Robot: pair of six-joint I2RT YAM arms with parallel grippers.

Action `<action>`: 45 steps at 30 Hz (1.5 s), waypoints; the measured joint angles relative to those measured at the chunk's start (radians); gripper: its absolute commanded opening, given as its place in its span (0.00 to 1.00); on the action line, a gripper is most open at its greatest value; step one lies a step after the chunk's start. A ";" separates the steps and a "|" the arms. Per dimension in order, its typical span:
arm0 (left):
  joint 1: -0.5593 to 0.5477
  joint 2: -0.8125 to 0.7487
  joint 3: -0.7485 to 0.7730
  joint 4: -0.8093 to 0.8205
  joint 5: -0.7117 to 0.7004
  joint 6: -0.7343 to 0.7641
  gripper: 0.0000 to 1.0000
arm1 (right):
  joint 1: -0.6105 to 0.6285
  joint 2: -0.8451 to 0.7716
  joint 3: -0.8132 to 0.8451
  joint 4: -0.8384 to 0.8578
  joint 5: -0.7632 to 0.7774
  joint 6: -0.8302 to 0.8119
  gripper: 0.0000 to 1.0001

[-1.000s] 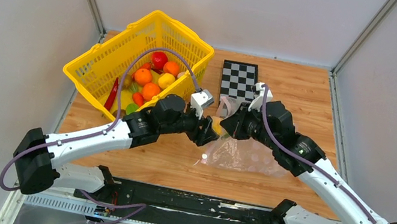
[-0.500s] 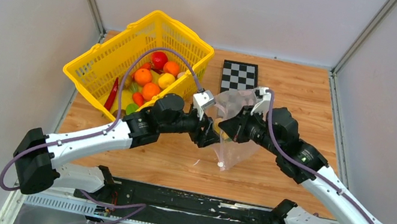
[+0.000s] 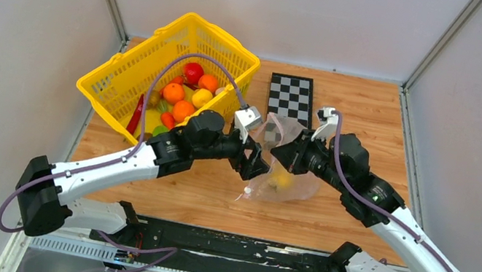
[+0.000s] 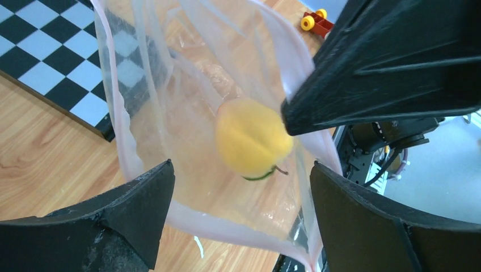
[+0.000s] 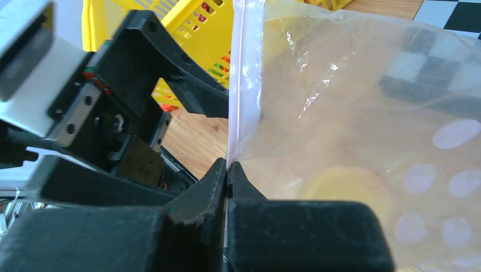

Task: Place the food in the zip-top bag and seal the zipper
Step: Place the fake fruit in the zipper food storage bag, then adjust the zipper food storage bag at the center of the board.

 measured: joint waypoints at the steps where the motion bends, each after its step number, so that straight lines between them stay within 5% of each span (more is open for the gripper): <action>1: 0.000 -0.003 0.012 -0.011 0.000 0.000 0.95 | -0.002 0.000 0.000 -0.004 0.006 0.005 0.00; 12: -0.003 -0.145 0.032 -0.093 -0.092 -0.012 0.93 | -0.046 -0.054 -0.048 0.011 0.063 0.068 0.00; 19: -0.003 -0.090 0.031 -0.110 -0.129 -0.094 0.91 | -0.051 -0.060 -0.050 0.022 0.063 0.070 0.00; 22: -0.003 -0.035 0.027 -0.093 -0.120 -0.138 0.82 | -0.051 -0.057 -0.050 0.023 0.053 0.070 0.00; 29: -0.003 0.041 0.031 -0.095 -0.103 -0.177 0.18 | -0.054 -0.055 -0.048 0.019 0.029 0.042 0.00; 37: -0.003 0.036 0.154 -0.151 -0.071 -0.167 0.02 | -0.055 -0.141 0.036 -0.079 0.130 -0.116 0.00; 45: -0.003 0.013 0.227 -0.145 -0.005 -0.172 0.00 | -0.055 -0.277 0.159 -0.182 0.263 -0.213 0.00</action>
